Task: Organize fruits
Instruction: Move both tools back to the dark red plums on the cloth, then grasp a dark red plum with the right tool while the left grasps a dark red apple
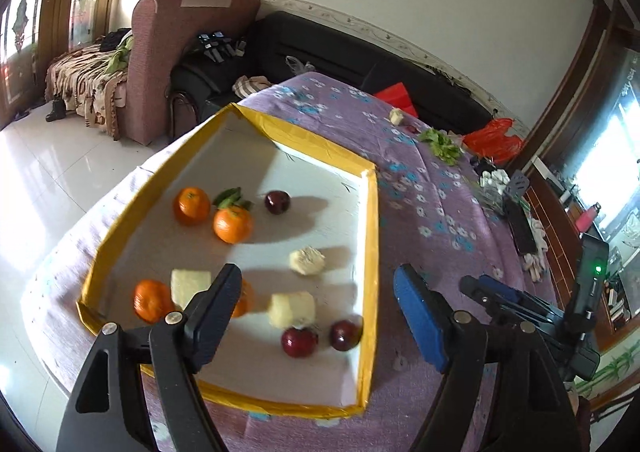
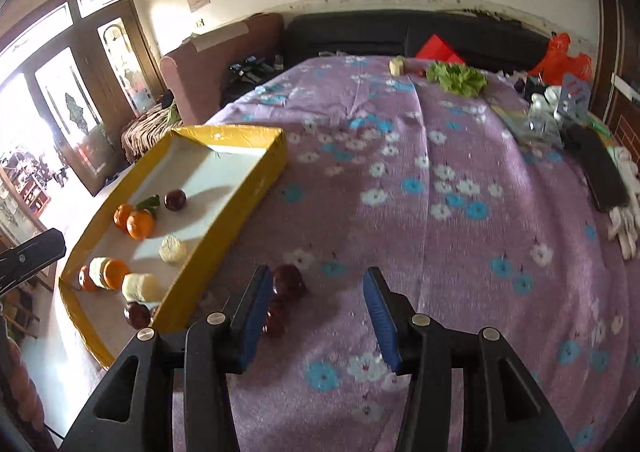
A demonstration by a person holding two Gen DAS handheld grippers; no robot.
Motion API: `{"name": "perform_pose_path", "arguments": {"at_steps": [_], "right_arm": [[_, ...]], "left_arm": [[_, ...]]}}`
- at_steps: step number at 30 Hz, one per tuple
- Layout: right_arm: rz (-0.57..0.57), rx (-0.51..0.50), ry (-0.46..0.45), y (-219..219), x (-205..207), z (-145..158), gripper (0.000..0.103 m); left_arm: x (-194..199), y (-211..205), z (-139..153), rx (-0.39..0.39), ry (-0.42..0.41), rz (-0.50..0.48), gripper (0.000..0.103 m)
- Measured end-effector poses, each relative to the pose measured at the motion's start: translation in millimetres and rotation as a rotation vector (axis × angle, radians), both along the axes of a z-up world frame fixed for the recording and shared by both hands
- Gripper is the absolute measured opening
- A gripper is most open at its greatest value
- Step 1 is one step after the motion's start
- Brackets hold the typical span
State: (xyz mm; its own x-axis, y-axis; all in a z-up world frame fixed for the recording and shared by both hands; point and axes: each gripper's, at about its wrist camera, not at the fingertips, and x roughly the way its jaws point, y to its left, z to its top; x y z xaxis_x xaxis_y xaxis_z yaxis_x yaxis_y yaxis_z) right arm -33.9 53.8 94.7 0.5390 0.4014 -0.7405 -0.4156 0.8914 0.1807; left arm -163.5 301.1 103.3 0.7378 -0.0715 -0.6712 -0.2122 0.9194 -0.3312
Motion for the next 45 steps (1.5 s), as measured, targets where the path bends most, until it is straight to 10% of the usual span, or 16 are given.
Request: {"name": "perform_pose_path", "arguments": {"at_steps": [13,17,29,39,43,45], "right_arm": [[0.098,-0.079,0.049,49,-7,-52,0.051],[0.096,-0.127,0.007,53,-10,-55,0.024],[-0.073,-0.044,-0.010,-42,1,-38,0.023],[-0.116,0.058,0.026,-74,11,-45,0.023],[-0.119,0.070,0.028,-77,11,-45,0.023],[-0.125,0.073,0.031,-78,12,-46,0.023]], "left_arm": [[2,-7,-1,0.038,0.026,-0.014,0.078],[14,-22,-2,0.055,0.044,-0.069,0.078],[80,-116,-36,0.166,0.153,-0.314,0.074],[127,-147,-72,0.290,0.267,-0.326,0.068],[127,-155,-82,0.359,0.280,-0.338,0.028],[125,-156,-83,0.359,0.267,-0.334,0.027]]}}
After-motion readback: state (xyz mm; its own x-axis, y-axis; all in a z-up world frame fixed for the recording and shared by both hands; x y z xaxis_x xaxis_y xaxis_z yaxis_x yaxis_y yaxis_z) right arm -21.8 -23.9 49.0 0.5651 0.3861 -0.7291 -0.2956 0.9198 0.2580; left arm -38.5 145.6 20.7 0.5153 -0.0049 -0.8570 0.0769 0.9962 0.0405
